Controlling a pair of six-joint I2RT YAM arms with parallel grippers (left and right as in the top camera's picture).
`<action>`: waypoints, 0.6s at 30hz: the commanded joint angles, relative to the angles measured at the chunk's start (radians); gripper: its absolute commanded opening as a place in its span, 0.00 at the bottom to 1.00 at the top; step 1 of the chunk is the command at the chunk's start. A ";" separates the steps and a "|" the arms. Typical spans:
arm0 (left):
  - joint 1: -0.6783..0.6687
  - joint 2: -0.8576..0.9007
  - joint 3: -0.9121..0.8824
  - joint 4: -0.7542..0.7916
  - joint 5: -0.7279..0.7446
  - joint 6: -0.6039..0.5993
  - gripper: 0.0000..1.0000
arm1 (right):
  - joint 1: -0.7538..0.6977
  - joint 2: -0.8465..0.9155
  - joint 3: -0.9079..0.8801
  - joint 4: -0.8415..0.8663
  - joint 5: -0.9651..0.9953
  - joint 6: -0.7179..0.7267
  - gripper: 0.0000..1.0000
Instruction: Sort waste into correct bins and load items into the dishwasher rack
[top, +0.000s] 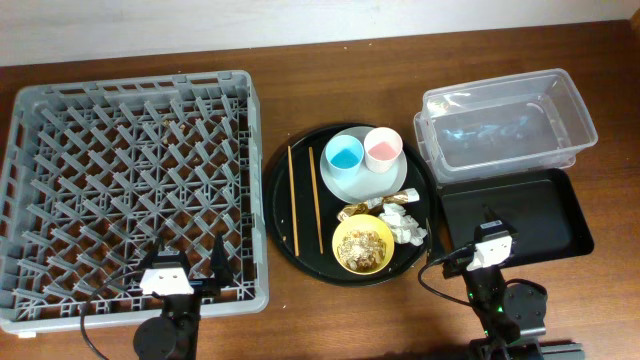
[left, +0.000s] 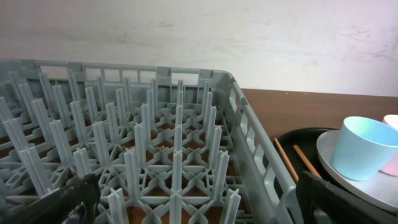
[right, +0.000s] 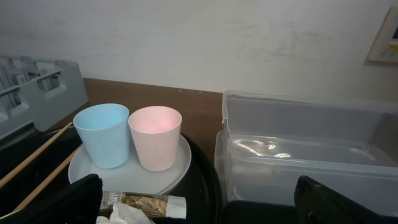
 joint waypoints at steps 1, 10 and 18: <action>-0.004 -0.001 -0.001 -0.008 0.008 0.016 0.99 | -0.005 -0.006 -0.005 -0.005 0.009 0.005 0.99; -0.004 -0.001 -0.001 -0.008 0.005 0.016 0.99 | -0.005 -0.006 -0.005 -0.005 0.009 0.005 0.99; -0.004 -0.001 -0.001 -0.008 0.024 0.015 0.99 | -0.005 -0.006 -0.005 -0.005 0.009 0.005 0.99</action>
